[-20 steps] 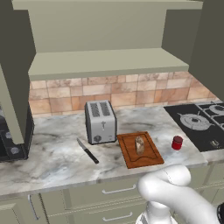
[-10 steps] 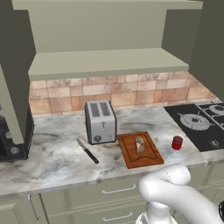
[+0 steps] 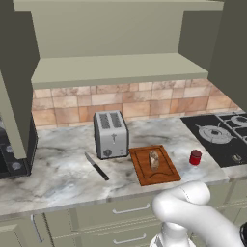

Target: Pick the bread, place it on the cutting board, pick the jam, place it on the counter, and close the cabinet.

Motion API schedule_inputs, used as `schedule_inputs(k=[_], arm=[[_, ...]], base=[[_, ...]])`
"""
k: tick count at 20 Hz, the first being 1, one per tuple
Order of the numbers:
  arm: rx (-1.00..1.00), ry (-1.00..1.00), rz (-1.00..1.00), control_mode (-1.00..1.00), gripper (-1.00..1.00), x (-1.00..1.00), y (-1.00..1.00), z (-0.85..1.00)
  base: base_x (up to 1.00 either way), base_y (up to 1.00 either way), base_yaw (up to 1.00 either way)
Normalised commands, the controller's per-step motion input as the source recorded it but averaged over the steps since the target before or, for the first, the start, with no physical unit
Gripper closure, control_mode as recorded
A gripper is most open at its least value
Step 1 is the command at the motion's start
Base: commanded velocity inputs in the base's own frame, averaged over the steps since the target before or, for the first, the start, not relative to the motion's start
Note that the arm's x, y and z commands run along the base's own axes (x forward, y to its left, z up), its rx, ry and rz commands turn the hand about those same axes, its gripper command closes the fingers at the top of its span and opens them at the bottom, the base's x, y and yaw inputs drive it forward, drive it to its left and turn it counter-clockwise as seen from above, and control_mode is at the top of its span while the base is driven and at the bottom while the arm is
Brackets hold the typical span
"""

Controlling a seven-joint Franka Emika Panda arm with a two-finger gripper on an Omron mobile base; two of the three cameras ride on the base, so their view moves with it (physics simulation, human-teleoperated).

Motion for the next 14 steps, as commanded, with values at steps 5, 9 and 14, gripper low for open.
schedule_inputs(k=[5,9,14], arm=[[0.0,0.0,0.0,-1.0,-1.0,0.0,0.18,0.0],[0.0,0.0,0.0,-1.0,-1.0,0.0,0.16,0.0],[0.0,0.0,0.0,-1.0,-1.0,0.0,0.15,0.0]], base=[[0.0,0.0,0.0],[0.0,0.0,0.0],[0.0,0.0,0.0]])
